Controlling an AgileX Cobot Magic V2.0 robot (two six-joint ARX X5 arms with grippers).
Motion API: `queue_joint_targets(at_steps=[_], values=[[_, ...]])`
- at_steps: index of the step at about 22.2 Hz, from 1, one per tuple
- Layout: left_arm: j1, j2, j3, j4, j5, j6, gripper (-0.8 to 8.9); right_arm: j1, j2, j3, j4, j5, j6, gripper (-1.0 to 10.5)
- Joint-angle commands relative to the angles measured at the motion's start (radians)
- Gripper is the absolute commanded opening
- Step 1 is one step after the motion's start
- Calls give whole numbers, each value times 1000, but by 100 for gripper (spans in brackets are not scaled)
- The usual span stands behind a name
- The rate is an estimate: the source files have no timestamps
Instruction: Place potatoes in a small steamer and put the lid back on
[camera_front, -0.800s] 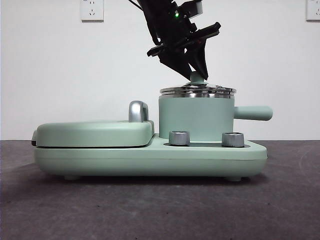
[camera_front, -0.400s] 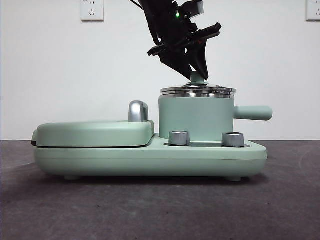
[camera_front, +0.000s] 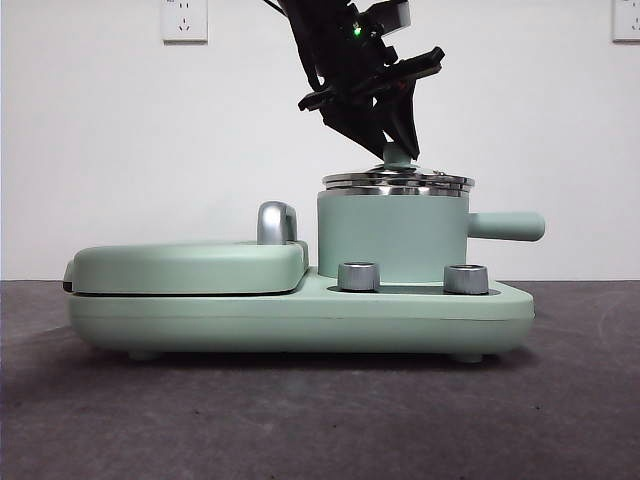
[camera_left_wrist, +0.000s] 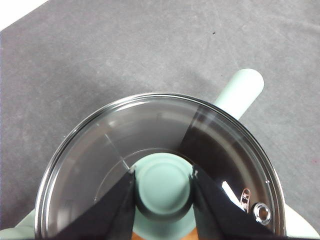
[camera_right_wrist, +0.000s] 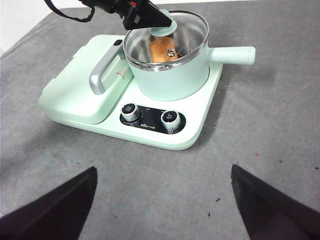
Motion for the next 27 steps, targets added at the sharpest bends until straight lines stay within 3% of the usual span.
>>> queue_joint_targets(at_steps=[1,13,15,18,19,23,27], values=[[10,40,29,-2,-2,-23,10,6,0,6,-1,0,11,425],[6,37,29,-11,34,-16,11,5,0,6,-3,8,19,425],[4,37,29,-7,34,-17,91,5,0,6,-3,7,19,425],[6,30,30,-13,34,-50,415,5,0,6,-4,7,19,425],[8,18,31,-16,34,-62,473,5,0,6,-3,7,19,425],[24,-107,31,-61,34,-63,482,5,0,6,-4,1,19,425],[35,-308,31,-377,34,-68,478,5,2,6,5,-32,-2,425]])
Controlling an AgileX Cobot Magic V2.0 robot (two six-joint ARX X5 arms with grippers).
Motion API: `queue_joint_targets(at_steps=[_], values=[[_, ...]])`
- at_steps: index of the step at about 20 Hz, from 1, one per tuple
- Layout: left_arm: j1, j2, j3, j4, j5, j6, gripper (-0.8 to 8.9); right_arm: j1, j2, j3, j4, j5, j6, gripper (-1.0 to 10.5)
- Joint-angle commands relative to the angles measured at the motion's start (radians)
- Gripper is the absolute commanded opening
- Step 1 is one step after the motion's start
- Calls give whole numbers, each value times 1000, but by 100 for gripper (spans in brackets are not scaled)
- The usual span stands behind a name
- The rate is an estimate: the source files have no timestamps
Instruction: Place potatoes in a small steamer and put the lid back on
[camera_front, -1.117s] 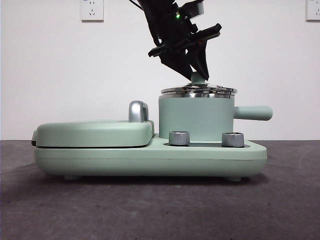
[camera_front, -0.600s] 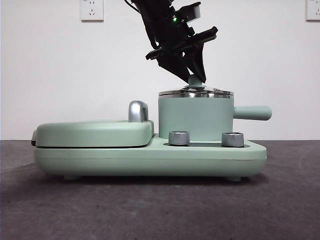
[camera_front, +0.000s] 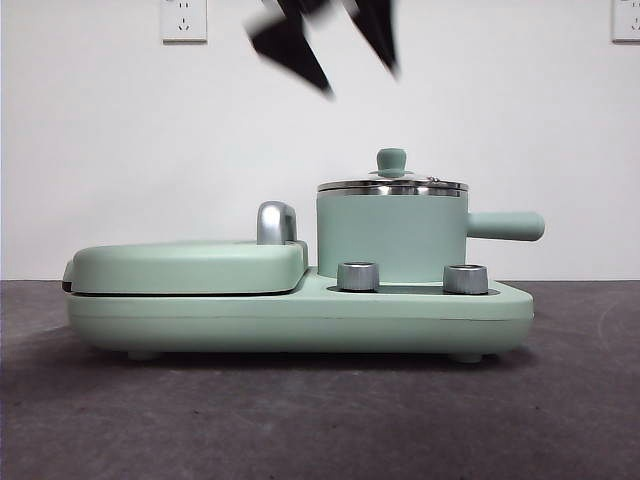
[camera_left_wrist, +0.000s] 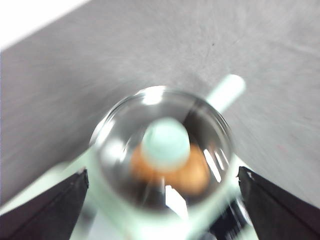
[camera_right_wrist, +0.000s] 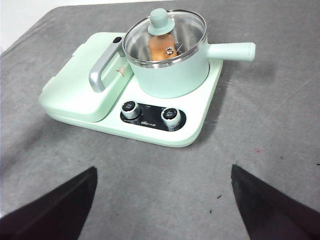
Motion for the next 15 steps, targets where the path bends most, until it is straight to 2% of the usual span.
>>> queue_joint_targets(at_steps=[1,3,6,8,11,15], values=[[-10,-104,30,-210,3,-13,464,5,6,6,27,-54,-22,426],[-18,-201,29,-322,4,-21,461,5,22,6,56,-121,-31,426],[-44,-354,-8,-396,6,-51,453,5,42,6,82,-211,-35,426],[-58,-455,-87,-430,6,-70,452,5,48,6,89,-227,-35,426],[-63,-611,-266,-396,5,-91,425,5,47,6,94,-227,-35,426],[-61,-881,-594,-245,-4,-164,425,5,47,6,94,-227,-35,426]])
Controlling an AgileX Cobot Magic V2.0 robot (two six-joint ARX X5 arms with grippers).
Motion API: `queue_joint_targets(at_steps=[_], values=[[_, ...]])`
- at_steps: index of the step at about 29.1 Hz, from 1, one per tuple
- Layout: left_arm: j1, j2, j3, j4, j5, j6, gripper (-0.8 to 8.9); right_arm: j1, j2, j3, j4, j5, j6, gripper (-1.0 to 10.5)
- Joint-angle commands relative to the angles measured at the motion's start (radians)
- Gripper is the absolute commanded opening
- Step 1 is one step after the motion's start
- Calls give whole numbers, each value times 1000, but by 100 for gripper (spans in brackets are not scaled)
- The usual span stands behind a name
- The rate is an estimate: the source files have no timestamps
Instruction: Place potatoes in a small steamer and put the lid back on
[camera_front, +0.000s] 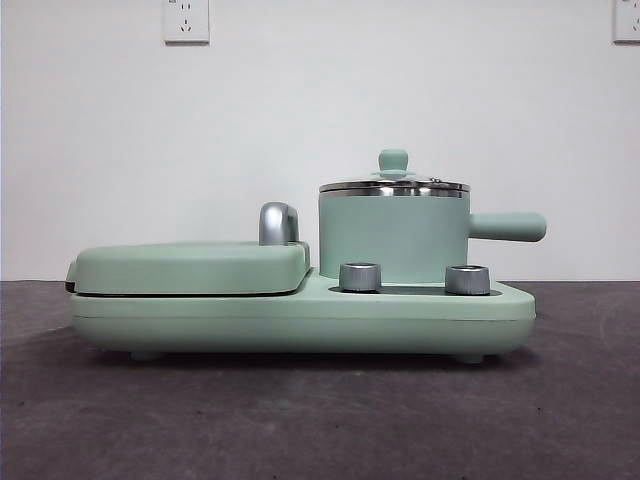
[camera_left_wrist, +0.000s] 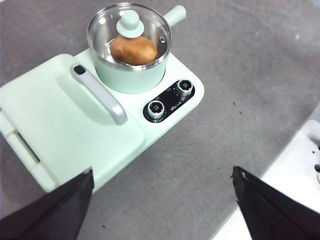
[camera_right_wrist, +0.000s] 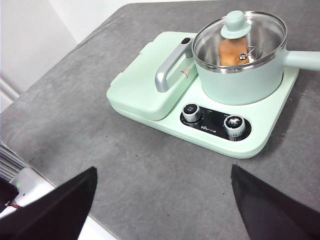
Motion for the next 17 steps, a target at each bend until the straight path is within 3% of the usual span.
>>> queue_joint_targets(at_steps=[1,8,14,17], values=[[-6,-183,-240,122,-7,-89,425,5,5,6,9,-2,-8,426],[-4,-618,-702,393,-31,-202,425,5,5,6,10,-1,-8,426],[-4,-771,-837,388,-65,-265,410,5,5,6,10,-1,-8,426],[-4,-779,-845,388,-64,-264,305,5,5,6,10,0,-8,426]])
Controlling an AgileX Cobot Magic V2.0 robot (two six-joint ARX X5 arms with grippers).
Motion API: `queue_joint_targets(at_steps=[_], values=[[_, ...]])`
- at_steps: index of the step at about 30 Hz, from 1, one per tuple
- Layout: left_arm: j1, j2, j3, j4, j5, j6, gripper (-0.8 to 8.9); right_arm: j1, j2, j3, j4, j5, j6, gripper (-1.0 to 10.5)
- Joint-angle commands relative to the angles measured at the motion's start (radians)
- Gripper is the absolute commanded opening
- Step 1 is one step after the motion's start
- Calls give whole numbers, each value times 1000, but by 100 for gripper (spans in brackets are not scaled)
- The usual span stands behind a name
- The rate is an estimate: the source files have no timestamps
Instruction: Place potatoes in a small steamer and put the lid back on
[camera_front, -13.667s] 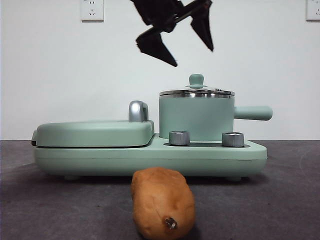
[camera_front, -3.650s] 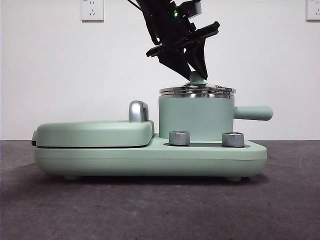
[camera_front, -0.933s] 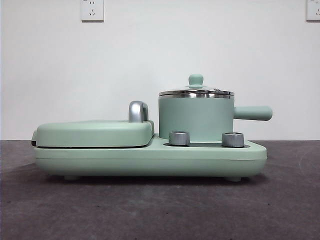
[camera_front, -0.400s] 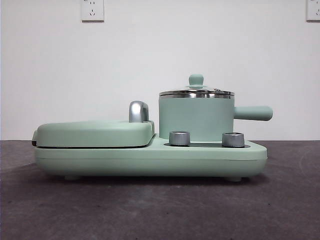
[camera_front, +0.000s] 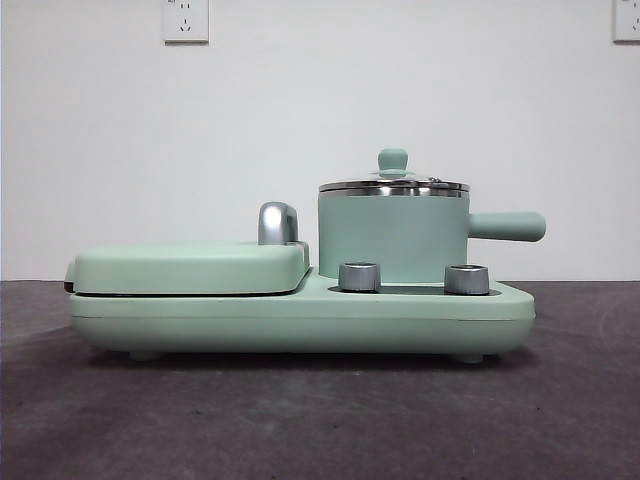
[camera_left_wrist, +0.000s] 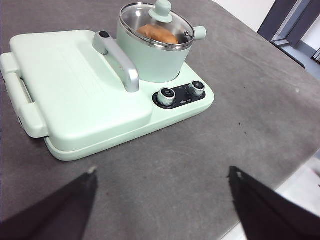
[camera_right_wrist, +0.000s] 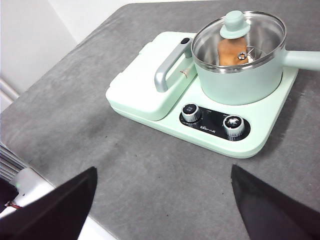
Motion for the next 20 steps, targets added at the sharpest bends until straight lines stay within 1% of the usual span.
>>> queue_joint_targets(at_steps=[1,2,3,4,5,7,20], values=[[-5,1,11,22,-4,-20,256,5,5,6,10,0,-8,424],[-5,4,11,24,-4,-20,165,5,5,6,10,1,-8,365],[-5,6,11,24,-4,-15,38,5,5,6,9,0,-9,221],[-5,6,11,24,-7,-12,8,5,5,6,10,2,-15,47],[-5,7,11,24,-14,-12,13,5,5,6,11,6,-29,16],[-5,7,11,24,-17,-15,14,5,5,6,16,27,-27,25],[-5,6,13,23,-17,-16,24,5,4,6,47,25,-27,25]])
